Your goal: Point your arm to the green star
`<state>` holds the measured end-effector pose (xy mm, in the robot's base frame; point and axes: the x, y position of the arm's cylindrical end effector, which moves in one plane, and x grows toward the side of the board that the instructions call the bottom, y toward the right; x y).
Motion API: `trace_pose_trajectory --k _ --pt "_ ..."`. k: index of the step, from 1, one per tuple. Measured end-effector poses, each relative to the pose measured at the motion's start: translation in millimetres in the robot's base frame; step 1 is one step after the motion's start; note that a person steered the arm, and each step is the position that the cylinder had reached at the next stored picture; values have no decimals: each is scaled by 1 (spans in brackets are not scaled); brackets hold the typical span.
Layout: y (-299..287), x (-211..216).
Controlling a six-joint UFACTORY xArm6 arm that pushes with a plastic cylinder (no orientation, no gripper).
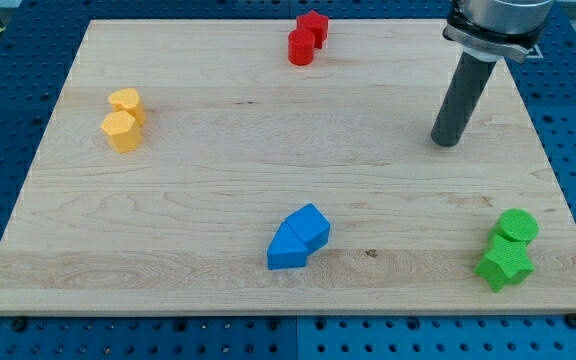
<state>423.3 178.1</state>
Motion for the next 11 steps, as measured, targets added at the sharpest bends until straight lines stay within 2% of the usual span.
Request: trace_pose_trajectory --k 3,4,5,8,11 --pt "-4 -15" --pt "15 -17" --pt "64 14" --pt "128 192" --pt "73 195"
